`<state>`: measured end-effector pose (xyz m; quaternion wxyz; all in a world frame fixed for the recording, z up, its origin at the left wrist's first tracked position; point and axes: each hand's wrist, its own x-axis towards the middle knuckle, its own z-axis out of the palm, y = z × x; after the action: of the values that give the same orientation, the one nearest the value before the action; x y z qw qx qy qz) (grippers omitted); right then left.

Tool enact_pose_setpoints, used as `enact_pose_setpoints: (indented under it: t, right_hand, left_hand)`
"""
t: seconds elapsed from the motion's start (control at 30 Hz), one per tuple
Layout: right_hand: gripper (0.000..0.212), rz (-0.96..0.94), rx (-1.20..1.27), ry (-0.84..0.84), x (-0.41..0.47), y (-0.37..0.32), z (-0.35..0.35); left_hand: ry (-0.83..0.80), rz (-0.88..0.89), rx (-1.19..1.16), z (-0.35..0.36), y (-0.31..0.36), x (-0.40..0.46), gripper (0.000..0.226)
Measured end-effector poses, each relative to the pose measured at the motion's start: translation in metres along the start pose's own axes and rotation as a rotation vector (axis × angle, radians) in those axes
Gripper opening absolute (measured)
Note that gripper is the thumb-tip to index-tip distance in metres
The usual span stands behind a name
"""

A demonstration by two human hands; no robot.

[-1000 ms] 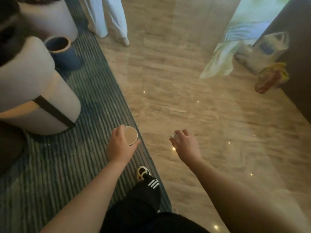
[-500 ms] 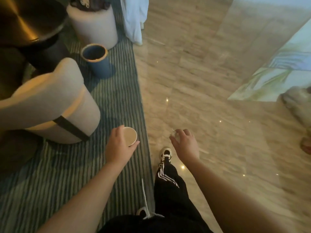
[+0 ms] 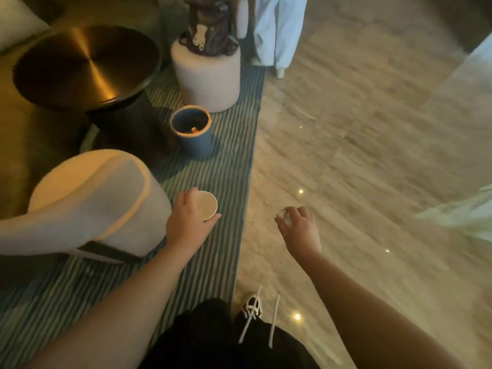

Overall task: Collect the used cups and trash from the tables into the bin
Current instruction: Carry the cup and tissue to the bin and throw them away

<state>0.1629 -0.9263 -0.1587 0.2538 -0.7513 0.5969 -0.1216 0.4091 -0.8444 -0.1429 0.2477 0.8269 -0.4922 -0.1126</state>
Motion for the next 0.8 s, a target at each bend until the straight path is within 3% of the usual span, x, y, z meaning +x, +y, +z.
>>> enact_pose_setpoints:
  t: [0.43, 0.8]
  right_hand:
    - [0.036, -0.157, -0.061, -0.173, 0.291, -0.043, 0.030]
    - [0.034, -0.355, -0.148, -0.301, 0.595, -0.155, 0.041]
  left_hand:
    - [0.118, -0.254, -0.038, 0.060, -0.012, 0.240, 0.074]
    - [0.126, -0.515, -0.154, 0.075, -0.033, 0.496, 0.079]
